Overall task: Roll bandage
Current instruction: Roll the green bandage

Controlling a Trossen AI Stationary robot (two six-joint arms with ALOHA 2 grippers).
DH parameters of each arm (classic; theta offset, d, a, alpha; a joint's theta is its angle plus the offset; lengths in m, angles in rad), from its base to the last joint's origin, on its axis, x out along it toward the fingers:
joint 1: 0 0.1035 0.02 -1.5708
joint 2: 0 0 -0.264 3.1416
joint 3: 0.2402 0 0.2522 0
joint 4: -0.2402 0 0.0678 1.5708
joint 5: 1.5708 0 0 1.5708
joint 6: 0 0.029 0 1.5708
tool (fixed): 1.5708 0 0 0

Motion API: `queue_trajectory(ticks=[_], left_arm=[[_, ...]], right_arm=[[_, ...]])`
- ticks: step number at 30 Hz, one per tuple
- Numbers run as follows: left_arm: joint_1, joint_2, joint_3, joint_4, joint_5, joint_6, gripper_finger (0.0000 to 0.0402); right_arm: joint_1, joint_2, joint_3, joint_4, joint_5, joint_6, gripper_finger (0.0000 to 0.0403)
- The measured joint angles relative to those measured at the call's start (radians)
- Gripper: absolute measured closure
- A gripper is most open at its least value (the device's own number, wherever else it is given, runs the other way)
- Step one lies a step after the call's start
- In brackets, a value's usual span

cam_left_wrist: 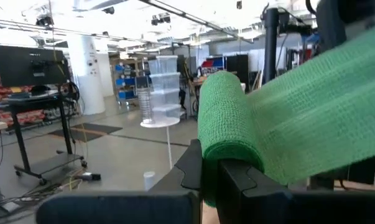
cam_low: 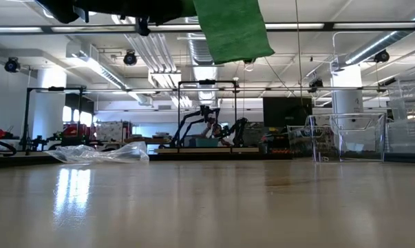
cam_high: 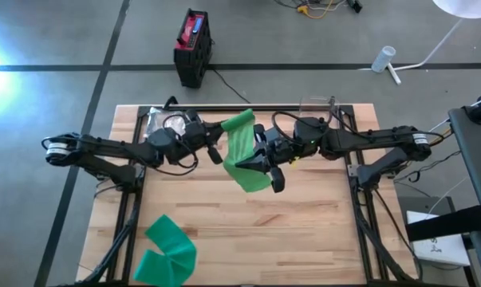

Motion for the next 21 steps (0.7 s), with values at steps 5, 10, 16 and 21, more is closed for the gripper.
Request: queue_trajectory(ticks=[5,10,16,21], left_arm=[[0.000,-0.034,0.030,0.003,0.000,-0.086,0.0395],[0.001,-0.051,0.049,0.007,0.049,-0.167,0.0395],[0.021,-0.052,0.050,0.003,0.050,-0.219,0.0394],[0.042,-0.044,0.036,-0.002,0.050,-0.208,0.0393]], right_arm=[[0.006,0.000,0.000,-0.003,-0.007,-0.007,0.0401],[0.006,0.000,0.000,-0.012,-0.030,-0.011,0.0401],[0.008,0.000,0.000,-0.020,-0.032,-0.010,0.0401],[0.009,-0.004,0.000,-0.015,-0.032,-0.013,0.0401]])
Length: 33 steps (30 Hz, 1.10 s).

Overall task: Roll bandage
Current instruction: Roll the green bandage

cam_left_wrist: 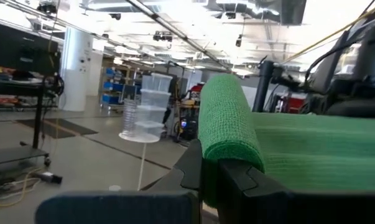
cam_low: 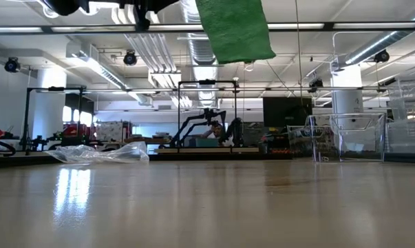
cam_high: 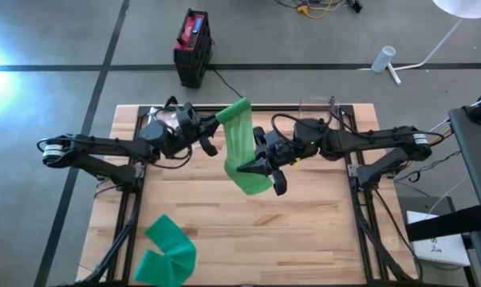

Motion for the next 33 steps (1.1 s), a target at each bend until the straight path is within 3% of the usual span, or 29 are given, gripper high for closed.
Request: queue_trajectory(ticks=[7,16,28,33], left_arm=[[0.013,0.070,-0.001,0.003,0.008,0.095,0.0393],[-0.012,0.160,-0.005,-0.042,0.296,0.218,0.0394],[-0.031,0.062,-0.011,-0.256,0.252,0.317,0.0400],[-0.026,0.052,-0.013,-0.302,0.149,0.343,0.0399]], right_arm=[[0.000,-0.004,0.004,0.012,0.001,-0.004,0.0401],[-0.071,-0.021,0.031,-0.004,-0.002,0.027,0.0401],[-0.168,-0.036,0.034,-0.025,-0.031,0.128,0.0401],[-0.159,-0.044,0.034,-0.011,-0.026,0.144,0.0401]])
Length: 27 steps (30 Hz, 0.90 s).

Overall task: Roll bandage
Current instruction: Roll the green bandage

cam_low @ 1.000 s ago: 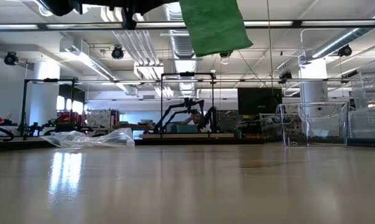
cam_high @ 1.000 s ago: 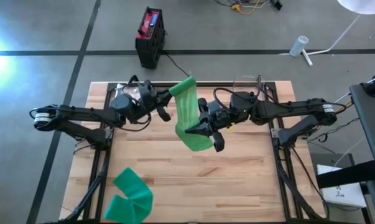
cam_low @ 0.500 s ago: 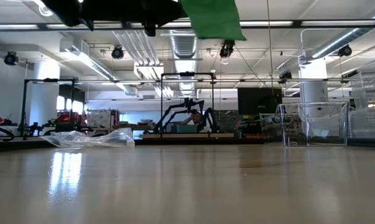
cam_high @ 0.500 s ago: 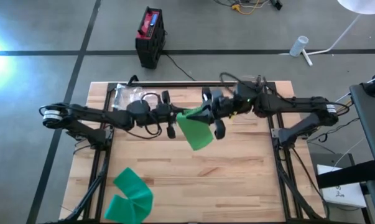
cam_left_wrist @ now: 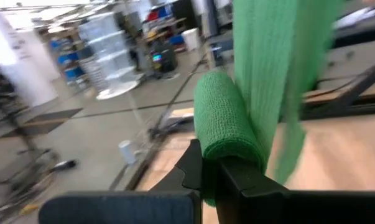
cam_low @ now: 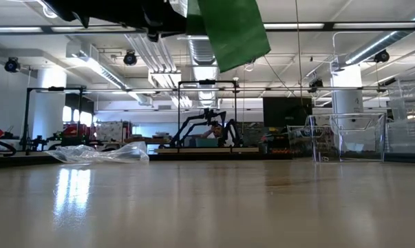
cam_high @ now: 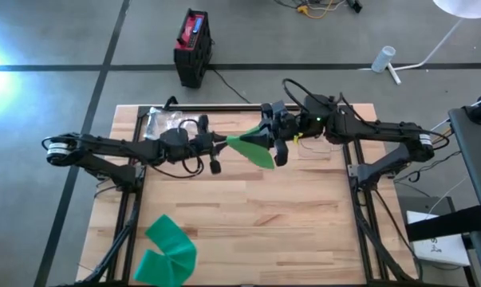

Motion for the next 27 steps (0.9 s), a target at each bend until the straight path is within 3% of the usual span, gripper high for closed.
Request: queue_trajectory(ticks=[10,13,19,27], left_arm=[[0.057,-0.086,0.001,0.026,0.022,0.024,0.0398],[0.055,-0.087,0.000,0.006,0.083,0.034,0.0398],[0.056,-0.076,0.000,0.008,0.090,0.043,0.0398],[0.040,-0.015,0.000,-0.061,0.234,0.061,0.0398]], right_arm=[[0.070,-0.015,0.003,0.026,0.000,-0.011,0.0401],[0.070,-0.016,0.007,0.029,0.006,-0.018,0.0401],[0.069,-0.019,0.017,0.030,0.007,-0.031,0.0401],[-0.012,-0.018,0.018,0.029,0.060,-0.003,0.0401]])
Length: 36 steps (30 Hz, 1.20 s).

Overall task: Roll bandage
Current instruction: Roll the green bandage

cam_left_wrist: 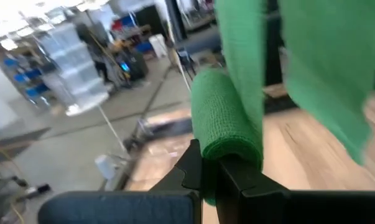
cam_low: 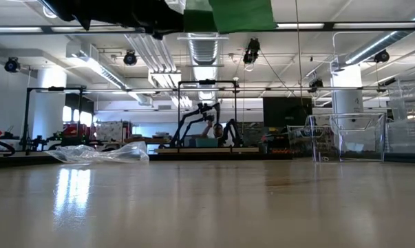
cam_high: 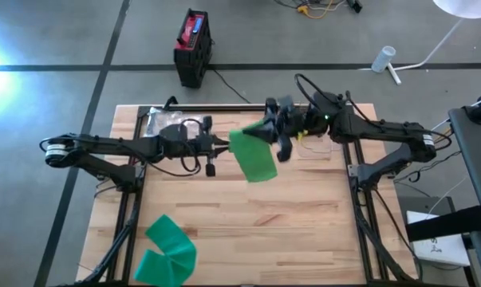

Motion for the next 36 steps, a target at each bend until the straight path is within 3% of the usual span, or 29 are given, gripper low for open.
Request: queue_trajectory(ticks=[6,13,24,32,36], left_arm=[[-0.034,0.057,0.002,0.019,0.010,-0.003,0.0398],[-0.085,0.079,0.005,0.010,0.111,-0.019,0.0398],[-0.145,0.037,0.004,-0.045,0.154,-0.070,0.0398],[-0.145,-0.020,0.004,-0.044,0.299,-0.137,0.0398],[-0.145,-0.022,0.004,-0.007,0.370,-0.154,0.0398]], right_arm=[[-0.088,0.020,0.001,-0.005,0.037,0.063,0.0384],[-0.172,0.075,-0.002,-0.065,0.037,0.117,0.0301],[-0.219,0.112,-0.004,-0.477,0.042,-0.065,0.0173],[-0.217,0.108,-0.004,-0.699,0.033,-0.229,0.0115],[-0.217,0.108,-0.004,-0.706,-0.050,-0.296,0.0098]])
